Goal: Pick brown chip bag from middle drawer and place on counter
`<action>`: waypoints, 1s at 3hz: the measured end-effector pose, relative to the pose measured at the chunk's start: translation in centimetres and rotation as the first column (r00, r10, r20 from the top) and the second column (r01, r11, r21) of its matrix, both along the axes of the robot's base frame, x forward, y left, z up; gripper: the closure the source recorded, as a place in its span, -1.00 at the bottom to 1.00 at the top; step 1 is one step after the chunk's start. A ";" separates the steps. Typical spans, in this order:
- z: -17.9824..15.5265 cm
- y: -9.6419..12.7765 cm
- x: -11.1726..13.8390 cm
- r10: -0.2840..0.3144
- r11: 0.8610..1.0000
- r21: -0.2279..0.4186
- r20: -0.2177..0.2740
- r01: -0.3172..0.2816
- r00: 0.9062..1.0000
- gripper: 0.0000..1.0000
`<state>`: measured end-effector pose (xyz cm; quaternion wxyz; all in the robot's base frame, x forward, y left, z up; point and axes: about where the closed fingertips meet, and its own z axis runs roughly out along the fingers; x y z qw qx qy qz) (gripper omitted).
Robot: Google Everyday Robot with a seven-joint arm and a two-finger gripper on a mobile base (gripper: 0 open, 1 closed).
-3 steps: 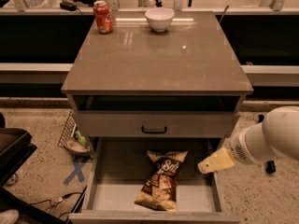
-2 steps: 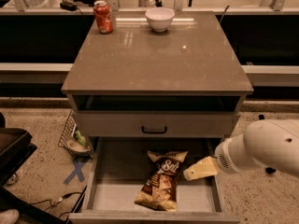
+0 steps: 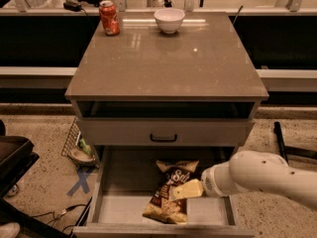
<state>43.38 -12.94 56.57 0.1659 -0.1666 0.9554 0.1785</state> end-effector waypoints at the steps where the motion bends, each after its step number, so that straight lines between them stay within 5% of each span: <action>1: -3.7 3.3 1.0 0.005 0.997 0.081 -0.016 -0.003 1.000 -1.00; 2: -7.4 6.1 2.6 0.027 0.993 0.115 -0.011 -0.025 1.000 -1.00; 3: -10.5 6.8 4.0 0.049 0.995 0.081 0.000 -0.049 0.999 -1.00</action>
Offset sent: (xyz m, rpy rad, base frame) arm 0.0478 0.0947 -0.1181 0.1471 -0.0016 0.0604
